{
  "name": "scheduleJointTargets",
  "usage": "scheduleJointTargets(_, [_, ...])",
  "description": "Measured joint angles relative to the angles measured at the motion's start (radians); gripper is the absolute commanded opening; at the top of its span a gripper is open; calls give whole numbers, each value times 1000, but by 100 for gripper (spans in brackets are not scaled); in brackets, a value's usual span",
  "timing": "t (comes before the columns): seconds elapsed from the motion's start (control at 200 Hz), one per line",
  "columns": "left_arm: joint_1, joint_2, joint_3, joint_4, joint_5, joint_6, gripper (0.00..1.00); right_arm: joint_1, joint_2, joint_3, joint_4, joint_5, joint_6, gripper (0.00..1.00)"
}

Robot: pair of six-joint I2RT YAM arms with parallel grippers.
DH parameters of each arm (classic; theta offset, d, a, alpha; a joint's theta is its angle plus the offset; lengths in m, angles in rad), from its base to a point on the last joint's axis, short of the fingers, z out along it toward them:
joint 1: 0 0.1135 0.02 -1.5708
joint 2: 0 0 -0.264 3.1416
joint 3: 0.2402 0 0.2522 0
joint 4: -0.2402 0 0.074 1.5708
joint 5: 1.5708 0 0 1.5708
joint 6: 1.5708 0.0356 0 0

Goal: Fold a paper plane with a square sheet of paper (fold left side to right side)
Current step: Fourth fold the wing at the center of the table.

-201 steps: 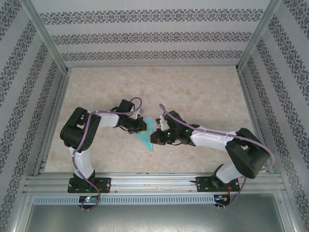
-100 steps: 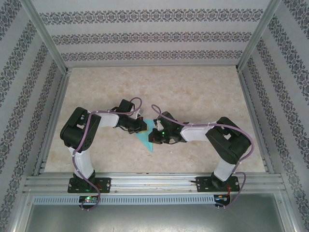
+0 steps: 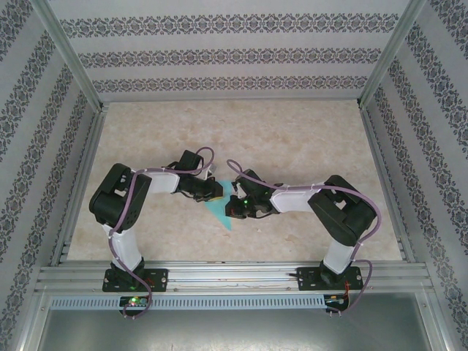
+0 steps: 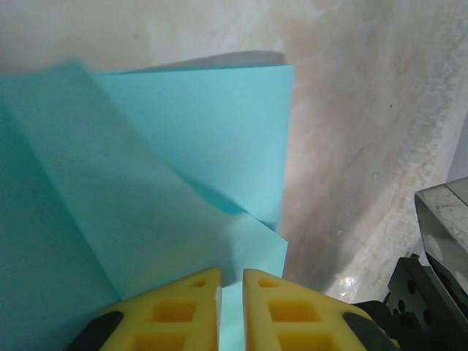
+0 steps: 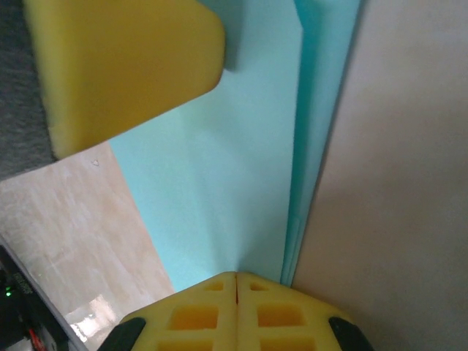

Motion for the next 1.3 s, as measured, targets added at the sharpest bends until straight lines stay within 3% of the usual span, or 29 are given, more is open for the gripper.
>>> scheduleJointTargets(0.38, [0,-185,-109,21,-23,-14,3,33,0,36,-72,82,-28,0])
scheduleJointTargets(0.829, [-47,-117,-150,125,18,-67,2,53,13,86,-150,130,-46,0])
scheduleJointTargets(1.299, [-48,-43,-81,114,-33,-37,1,53,21,103,-178,132,-54,0])
